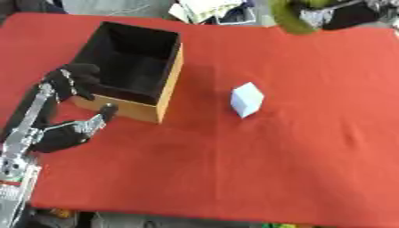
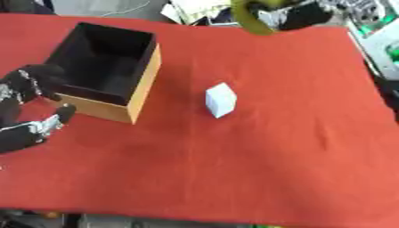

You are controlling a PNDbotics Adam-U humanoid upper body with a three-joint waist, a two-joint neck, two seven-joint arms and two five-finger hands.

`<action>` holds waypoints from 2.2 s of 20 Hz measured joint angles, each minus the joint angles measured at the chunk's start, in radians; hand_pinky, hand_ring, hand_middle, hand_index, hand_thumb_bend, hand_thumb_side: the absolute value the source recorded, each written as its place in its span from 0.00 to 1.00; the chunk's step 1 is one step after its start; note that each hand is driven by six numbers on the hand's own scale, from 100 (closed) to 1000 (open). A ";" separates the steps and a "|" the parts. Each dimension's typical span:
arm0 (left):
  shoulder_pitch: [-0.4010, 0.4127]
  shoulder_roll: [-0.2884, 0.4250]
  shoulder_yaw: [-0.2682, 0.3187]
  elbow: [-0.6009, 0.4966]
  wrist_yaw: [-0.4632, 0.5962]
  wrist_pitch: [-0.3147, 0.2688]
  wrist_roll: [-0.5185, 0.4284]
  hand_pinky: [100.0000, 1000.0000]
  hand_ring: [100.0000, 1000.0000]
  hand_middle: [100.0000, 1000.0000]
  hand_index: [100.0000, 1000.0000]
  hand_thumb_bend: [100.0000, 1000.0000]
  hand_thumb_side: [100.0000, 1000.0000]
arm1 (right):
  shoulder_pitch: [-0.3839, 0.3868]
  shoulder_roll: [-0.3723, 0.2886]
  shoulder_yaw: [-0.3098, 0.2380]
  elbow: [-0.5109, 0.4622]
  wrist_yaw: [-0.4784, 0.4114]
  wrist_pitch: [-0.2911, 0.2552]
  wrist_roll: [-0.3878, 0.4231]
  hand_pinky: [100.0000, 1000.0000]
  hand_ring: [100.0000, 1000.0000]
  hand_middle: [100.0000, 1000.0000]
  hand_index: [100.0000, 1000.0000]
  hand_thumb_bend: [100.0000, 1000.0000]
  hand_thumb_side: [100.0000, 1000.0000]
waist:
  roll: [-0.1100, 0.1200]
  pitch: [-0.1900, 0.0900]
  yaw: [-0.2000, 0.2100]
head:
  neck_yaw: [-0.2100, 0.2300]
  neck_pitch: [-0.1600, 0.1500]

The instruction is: Pick up objects on the table and place them in the box.

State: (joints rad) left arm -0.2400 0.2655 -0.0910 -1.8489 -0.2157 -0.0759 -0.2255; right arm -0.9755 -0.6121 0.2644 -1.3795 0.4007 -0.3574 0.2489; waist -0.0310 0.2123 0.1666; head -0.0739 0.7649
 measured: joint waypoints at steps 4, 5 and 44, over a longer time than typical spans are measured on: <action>-0.011 -0.004 -0.013 0.002 0.005 -0.003 -0.014 0.58 0.72 0.74 0.81 0.41 0.25 | -0.104 0.086 0.002 0.121 0.083 -0.039 0.021 0.63 0.43 0.39 0.43 0.12 0.00 | -0.007 0.014 0.043 | -0.030 0.000; -0.015 -0.004 -0.017 0.003 0.005 -0.004 -0.019 0.58 0.72 0.74 0.81 0.41 0.25 | -0.125 0.107 0.001 0.151 0.107 -0.048 0.024 0.64 0.44 0.40 0.43 0.12 0.00 | -0.009 0.017 0.054 | -0.039 0.000; -0.007 -0.002 -0.023 0.006 0.005 -0.008 -0.030 0.58 0.72 0.74 0.81 0.40 0.25 | -0.063 0.005 0.050 0.010 0.086 -0.074 0.264 0.81 0.83 0.87 0.97 0.34 0.24 | -0.011 0.016 0.000 | -0.082 0.000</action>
State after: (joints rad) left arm -0.2474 0.2631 -0.1137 -1.8431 -0.2108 -0.0842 -0.2558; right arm -1.0388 -0.6074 0.3145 -1.3697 0.4863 -0.4315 0.5130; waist -0.0419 0.2285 0.1670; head -0.1557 0.7650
